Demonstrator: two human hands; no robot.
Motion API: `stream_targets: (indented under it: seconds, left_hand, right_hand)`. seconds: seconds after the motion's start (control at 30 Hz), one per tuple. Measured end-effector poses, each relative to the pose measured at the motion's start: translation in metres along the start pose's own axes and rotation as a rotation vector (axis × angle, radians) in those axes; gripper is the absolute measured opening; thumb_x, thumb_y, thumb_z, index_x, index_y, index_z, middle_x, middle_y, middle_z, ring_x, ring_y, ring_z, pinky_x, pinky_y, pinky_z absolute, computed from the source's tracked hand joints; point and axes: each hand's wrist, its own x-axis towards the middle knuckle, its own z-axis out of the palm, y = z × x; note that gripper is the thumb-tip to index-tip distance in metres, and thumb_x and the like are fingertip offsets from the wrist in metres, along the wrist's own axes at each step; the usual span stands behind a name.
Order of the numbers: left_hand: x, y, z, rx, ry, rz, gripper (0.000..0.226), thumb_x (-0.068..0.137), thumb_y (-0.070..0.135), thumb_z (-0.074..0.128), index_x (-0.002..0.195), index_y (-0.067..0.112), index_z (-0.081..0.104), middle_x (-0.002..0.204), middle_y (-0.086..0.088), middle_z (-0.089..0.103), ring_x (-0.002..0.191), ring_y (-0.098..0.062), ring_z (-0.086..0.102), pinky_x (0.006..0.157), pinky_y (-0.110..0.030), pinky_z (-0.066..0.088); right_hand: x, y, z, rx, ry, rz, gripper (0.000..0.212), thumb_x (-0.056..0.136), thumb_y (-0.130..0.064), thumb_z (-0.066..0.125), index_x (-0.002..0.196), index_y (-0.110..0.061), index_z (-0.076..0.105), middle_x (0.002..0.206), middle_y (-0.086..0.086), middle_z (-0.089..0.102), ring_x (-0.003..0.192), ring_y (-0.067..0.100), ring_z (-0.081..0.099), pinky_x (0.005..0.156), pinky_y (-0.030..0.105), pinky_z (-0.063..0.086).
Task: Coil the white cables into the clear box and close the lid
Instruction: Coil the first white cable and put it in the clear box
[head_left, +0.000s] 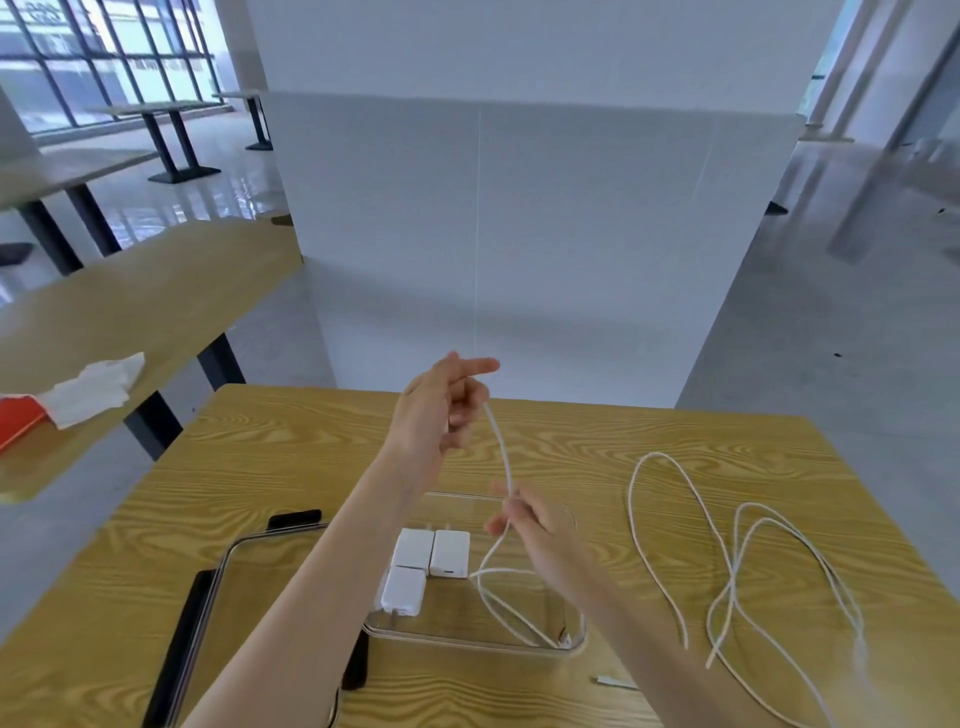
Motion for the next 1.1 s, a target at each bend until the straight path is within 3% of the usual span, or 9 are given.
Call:
stream_targets:
  seconds: [0.13,0.23,0.3,0.43,0.6,0.73,0.9,1.03,1.1]
  left_hand:
    - [0.007,-0.013,-0.010,-0.087,-0.038,0.031,0.031,0.100,0.020,0.034,0.103,0.009,0.063,0.070,0.001,0.066,0.063,-0.012,0.054,0.046,-0.017,0.041]
    - [0.009,-0.019,-0.013,-0.026,-0.157,0.013,0.027,0.099,0.013,0.037,0.116,0.006,0.056,0.099,-0.006,0.071,0.093,-0.016,0.068,0.080,-0.023,0.054]
    - [0.008,-0.024,-0.013,0.126,-0.231,-0.017,0.030,0.098,0.008,0.036,0.123,0.000,0.051,0.107,-0.009,0.068,0.101,-0.018,0.067,0.089,-0.026,0.053]
    - [-0.002,-0.023,-0.009,0.124,-0.446,-0.172,0.025,0.098,0.009,0.036,0.113,0.004,0.056,0.101,-0.009,0.070,0.091,-0.017,0.069,0.082,-0.023,0.056]
    - [0.002,-0.026,-0.004,0.098,-0.396,-0.139,0.026,0.098,0.007,0.037,0.107,0.003,0.061,0.099,-0.009,0.071,0.091,-0.019,0.069,0.083,-0.025,0.056]
    - [-0.011,-0.037,0.007,0.212,-0.443,-0.161,0.044,0.100,0.016,0.031,0.070,0.012,0.064,0.053,0.002,0.054,0.049,-0.011,0.048,0.051,-0.021,0.040]
    - [-0.020,-0.053,0.013,-0.004,-0.619,-0.380,0.064,0.093,0.050,0.019,0.061,0.009,0.057,0.037,0.010,0.026,0.034,-0.006,0.022,0.038,-0.019,0.019]
    - [-0.019,-0.045,0.011,-0.252,-0.691,-0.380,0.045,0.080,0.044,0.034,0.047,0.017,0.047,0.040,0.006,0.014,0.035,-0.011,0.012,0.037,-0.015,0.014]
    - [-0.016,-0.047,0.011,-0.299,-0.617,-0.374,0.042,0.080,0.036,0.031,0.046,0.017,0.046,0.038,0.007,0.016,0.035,-0.010,0.011,0.038,-0.016,0.013]
  right_hand:
    - [-0.011,-0.018,0.001,-0.085,-0.033,-0.077,0.014,0.098,-0.017,0.042,0.093,-0.021,0.055,0.055,-0.006,0.056,0.048,0.006,0.051,0.057,0.031,0.052]
    - [-0.014,-0.040,-0.006,-0.239,-0.151,-0.131,0.019,0.096,-0.022,0.047,0.090,-0.029,0.064,0.048,-0.013,0.049,0.046,0.006,0.043,0.052,0.021,0.038]
    - [-0.013,-0.056,-0.018,-0.330,-0.168,-0.156,0.021,0.095,-0.027,0.049,0.093,-0.026,0.069,0.047,-0.013,0.048,0.046,0.005,0.041,0.049,0.017,0.031]
    - [-0.006,-0.077,-0.049,-0.589,-0.042,-0.227,0.021,0.092,-0.031,0.052,0.087,-0.021,0.070,0.051,-0.012,0.048,0.048,0.007,0.043,0.051,0.018,0.034]
    - [-0.003,-0.082,-0.062,-0.607,-0.021,-0.251,0.017,0.088,-0.035,0.059,0.091,-0.026,0.073,0.074,-0.011,0.063,0.062,0.004,0.050,0.063,0.022,0.042]
    - [0.002,-0.086,-0.068,-0.596,0.090,-0.317,0.013,0.077,-0.036,0.070,0.084,-0.025,0.073,0.065,-0.019,0.054,0.066,-0.005,0.052,0.063,0.012,0.038]
    - [0.012,-0.081,-0.081,-0.326,0.128,-0.244,0.034,0.061,-0.042,0.081,0.084,-0.027,0.061,0.063,-0.009,0.054,0.057,0.004,0.046,0.056,0.018,0.036]
    - [0.013,-0.067,-0.073,0.045,-0.138,-0.132,0.030,0.076,-0.046,0.063,0.087,-0.020,0.072,0.060,0.001,0.051,0.054,0.012,0.040,0.051,0.020,0.034]
    - [0.013,-0.059,-0.063,0.180,-0.155,-0.064,0.031,0.083,-0.045,0.055,0.072,-0.020,0.069,0.053,0.001,0.043,0.047,0.012,0.035,0.046,0.021,0.029]
